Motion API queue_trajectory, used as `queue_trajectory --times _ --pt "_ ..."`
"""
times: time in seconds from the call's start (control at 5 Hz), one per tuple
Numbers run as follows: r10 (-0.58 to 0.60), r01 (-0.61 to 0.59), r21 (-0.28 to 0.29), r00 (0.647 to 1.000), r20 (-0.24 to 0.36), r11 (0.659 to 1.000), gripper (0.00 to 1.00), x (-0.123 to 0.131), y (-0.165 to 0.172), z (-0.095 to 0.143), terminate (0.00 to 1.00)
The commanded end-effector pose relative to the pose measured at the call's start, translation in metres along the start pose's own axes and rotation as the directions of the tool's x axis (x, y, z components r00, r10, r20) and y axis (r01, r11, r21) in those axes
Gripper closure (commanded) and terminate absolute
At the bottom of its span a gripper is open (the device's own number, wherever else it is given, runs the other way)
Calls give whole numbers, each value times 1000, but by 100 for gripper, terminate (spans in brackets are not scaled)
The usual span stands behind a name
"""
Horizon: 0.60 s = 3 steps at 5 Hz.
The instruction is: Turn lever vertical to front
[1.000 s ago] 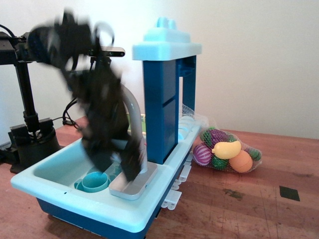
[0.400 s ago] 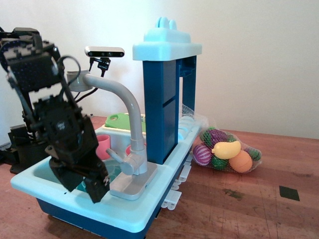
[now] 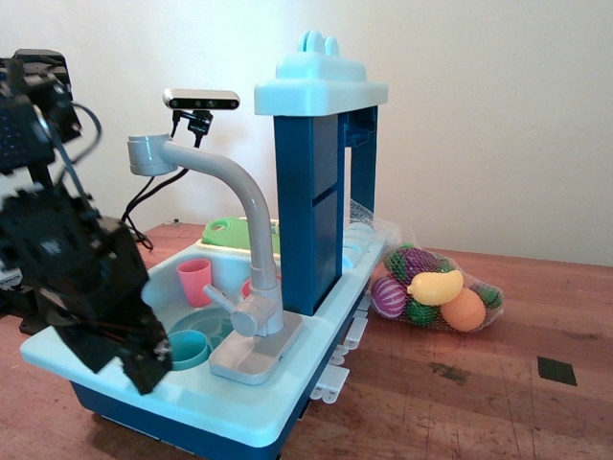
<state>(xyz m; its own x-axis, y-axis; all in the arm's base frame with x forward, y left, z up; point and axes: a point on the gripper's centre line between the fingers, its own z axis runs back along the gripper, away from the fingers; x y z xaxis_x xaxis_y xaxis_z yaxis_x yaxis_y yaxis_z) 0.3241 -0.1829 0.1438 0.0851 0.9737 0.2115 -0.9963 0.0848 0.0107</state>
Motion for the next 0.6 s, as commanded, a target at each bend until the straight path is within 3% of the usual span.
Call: queue_trajectory --times 0.0,0.4 --pt "41 -55 -124 993 -111 991 0 -8 4 58 0" --pt "9 -29 -138 990 -142 990 0 -4 -8 80 0"
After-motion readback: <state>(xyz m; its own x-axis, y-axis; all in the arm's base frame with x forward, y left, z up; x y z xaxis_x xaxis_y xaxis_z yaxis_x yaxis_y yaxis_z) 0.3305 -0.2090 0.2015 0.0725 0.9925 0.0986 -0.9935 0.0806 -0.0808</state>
